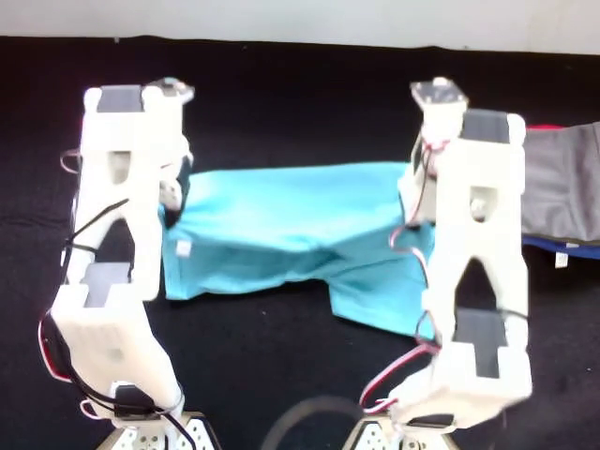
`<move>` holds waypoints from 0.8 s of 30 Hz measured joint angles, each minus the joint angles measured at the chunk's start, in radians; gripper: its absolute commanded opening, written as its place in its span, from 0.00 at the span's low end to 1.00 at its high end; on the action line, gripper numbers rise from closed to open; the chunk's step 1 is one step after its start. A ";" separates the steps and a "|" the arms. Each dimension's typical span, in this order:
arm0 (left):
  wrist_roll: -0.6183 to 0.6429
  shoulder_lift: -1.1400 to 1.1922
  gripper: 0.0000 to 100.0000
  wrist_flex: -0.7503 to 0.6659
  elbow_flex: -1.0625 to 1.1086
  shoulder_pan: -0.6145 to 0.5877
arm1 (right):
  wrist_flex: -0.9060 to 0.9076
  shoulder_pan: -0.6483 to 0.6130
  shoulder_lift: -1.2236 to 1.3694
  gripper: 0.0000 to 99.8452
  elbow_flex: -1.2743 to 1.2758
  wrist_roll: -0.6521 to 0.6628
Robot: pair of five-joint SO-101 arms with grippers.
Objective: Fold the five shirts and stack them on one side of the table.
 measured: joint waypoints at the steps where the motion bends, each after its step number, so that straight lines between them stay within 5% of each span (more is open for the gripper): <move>1: 0.000 -0.008 0.01 0.000 0.031 0.003 | -0.009 0.000 -0.044 0.01 0.060 0.017; 11: 0.003 -0.017 0.01 -0.012 0.184 0.008 | -0.064 0.000 -0.354 0.01 0.460 0.110; 20: 0.003 -0.017 0.01 -0.158 0.327 0.008 | -0.218 0.000 -0.391 0.01 0.677 0.110; 24: 0.003 -0.025 0.07 -0.175 0.339 0.008 | -0.259 0.000 -0.391 0.14 0.709 0.110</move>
